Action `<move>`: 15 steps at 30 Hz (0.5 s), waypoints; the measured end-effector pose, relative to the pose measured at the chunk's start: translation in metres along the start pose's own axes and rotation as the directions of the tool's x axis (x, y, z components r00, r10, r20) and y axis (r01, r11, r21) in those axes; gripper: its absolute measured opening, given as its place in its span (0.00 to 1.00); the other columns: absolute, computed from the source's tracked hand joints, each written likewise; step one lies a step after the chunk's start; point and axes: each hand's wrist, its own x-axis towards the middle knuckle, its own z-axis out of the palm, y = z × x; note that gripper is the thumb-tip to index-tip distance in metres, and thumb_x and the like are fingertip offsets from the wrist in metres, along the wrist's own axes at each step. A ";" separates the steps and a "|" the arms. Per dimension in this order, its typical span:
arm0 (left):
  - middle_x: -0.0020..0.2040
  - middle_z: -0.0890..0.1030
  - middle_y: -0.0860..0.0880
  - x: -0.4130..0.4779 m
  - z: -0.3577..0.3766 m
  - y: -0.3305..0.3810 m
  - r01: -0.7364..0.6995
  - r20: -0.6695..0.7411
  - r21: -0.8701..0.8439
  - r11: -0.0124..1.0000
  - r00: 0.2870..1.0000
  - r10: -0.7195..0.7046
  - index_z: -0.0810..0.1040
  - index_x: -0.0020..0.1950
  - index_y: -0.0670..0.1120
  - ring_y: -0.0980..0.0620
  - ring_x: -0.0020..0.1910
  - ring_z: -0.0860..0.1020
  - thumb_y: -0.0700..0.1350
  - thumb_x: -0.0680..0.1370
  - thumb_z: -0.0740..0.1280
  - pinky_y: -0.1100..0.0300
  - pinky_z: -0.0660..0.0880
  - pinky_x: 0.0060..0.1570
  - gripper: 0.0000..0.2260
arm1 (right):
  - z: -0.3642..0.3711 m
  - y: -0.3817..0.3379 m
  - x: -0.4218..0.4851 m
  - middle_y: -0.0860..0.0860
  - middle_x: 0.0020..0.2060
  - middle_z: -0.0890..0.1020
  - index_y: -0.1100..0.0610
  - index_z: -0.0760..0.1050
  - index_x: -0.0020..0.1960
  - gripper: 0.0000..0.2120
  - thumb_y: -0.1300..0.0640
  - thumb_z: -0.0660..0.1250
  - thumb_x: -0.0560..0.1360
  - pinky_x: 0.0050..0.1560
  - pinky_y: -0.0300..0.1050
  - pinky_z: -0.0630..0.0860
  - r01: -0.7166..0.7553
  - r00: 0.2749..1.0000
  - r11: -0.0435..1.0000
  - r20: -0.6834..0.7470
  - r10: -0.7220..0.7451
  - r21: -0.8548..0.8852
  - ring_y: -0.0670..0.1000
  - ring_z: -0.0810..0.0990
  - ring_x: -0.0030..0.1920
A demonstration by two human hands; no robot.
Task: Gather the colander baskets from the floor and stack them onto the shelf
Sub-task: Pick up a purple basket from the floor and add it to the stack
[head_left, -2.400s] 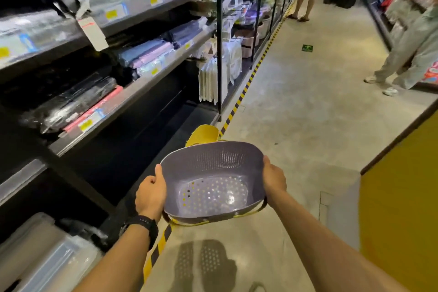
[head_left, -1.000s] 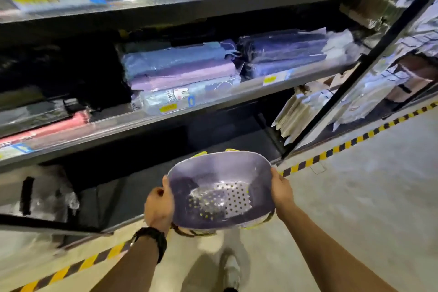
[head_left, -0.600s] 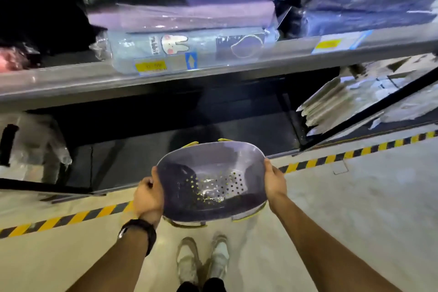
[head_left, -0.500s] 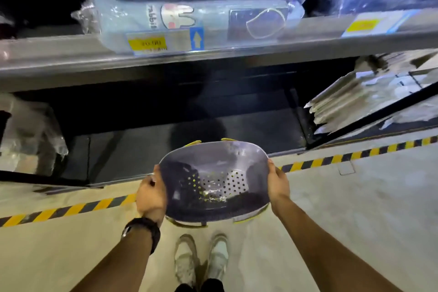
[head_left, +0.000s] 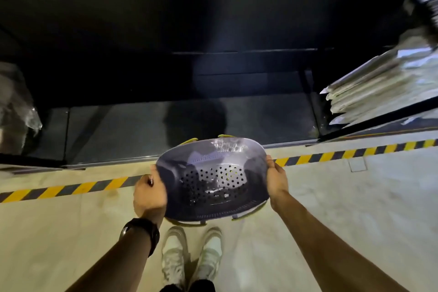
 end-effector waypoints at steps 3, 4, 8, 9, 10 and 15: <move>0.39 0.76 0.48 -0.003 0.011 -0.009 0.040 -0.060 -0.041 0.998 0.997 -0.043 0.73 0.38 0.51 0.38 0.41 0.74 0.58 0.83 0.55 0.50 0.70 0.46 0.18 | 0.006 0.011 0.010 0.57 0.61 0.81 0.60 0.77 0.63 0.22 0.45 0.57 0.83 0.67 0.57 0.72 -0.033 0.999 0.998 0.015 0.033 0.051 0.60 0.78 0.60; 0.38 0.75 0.49 -0.004 0.015 -0.011 0.032 -0.078 -0.038 0.999 0.996 -0.035 0.71 0.37 0.52 0.39 0.40 0.73 0.60 0.83 0.54 0.51 0.70 0.45 0.19 | 0.007 0.014 0.013 0.57 0.61 0.81 0.60 0.77 0.63 0.21 0.45 0.57 0.83 0.67 0.57 0.72 -0.048 0.999 0.997 0.020 0.046 0.062 0.60 0.78 0.61; 0.46 0.78 0.46 -0.003 0.023 -0.017 -0.011 -0.082 0.019 1.000 0.997 0.013 0.73 0.44 0.53 0.38 0.44 0.75 0.61 0.83 0.50 0.50 0.70 0.46 0.18 | 0.008 0.024 0.020 0.57 0.61 0.80 0.60 0.75 0.65 0.22 0.45 0.56 0.83 0.62 0.55 0.74 -0.105 0.993 0.990 0.063 0.100 0.093 0.60 0.78 0.60; 0.50 0.79 0.44 -0.001 0.025 -0.020 -0.003 -0.071 0.040 0.999 0.997 0.006 0.73 0.47 0.52 0.37 0.47 0.76 0.61 0.83 0.50 0.48 0.72 0.49 0.18 | 0.008 0.025 0.022 0.57 0.61 0.80 0.60 0.74 0.65 0.22 0.45 0.56 0.83 0.61 0.54 0.74 -0.116 0.992 0.989 0.068 0.110 0.087 0.60 0.77 0.60; 0.53 0.80 0.42 0.000 0.027 -0.022 0.007 -0.064 0.056 0.998 0.998 -0.004 0.73 0.48 0.52 0.36 0.50 0.77 0.61 0.83 0.50 0.46 0.72 0.51 0.18 | 0.008 0.025 0.023 0.58 0.61 0.80 0.60 0.74 0.65 0.22 0.45 0.56 0.83 0.61 0.54 0.74 -0.123 0.991 0.989 0.071 0.117 0.077 0.60 0.78 0.60; 0.54 0.81 0.41 0.010 0.030 -0.023 0.051 -0.051 0.063 0.997 0.998 -0.047 0.75 0.50 0.49 0.37 0.49 0.77 0.61 0.83 0.50 0.42 0.75 0.54 0.21 | 0.012 0.021 0.032 0.62 0.58 0.81 0.61 0.74 0.63 0.19 0.48 0.56 0.84 0.50 0.49 0.77 -0.132 0.986 0.990 0.115 0.124 0.057 0.58 0.78 0.53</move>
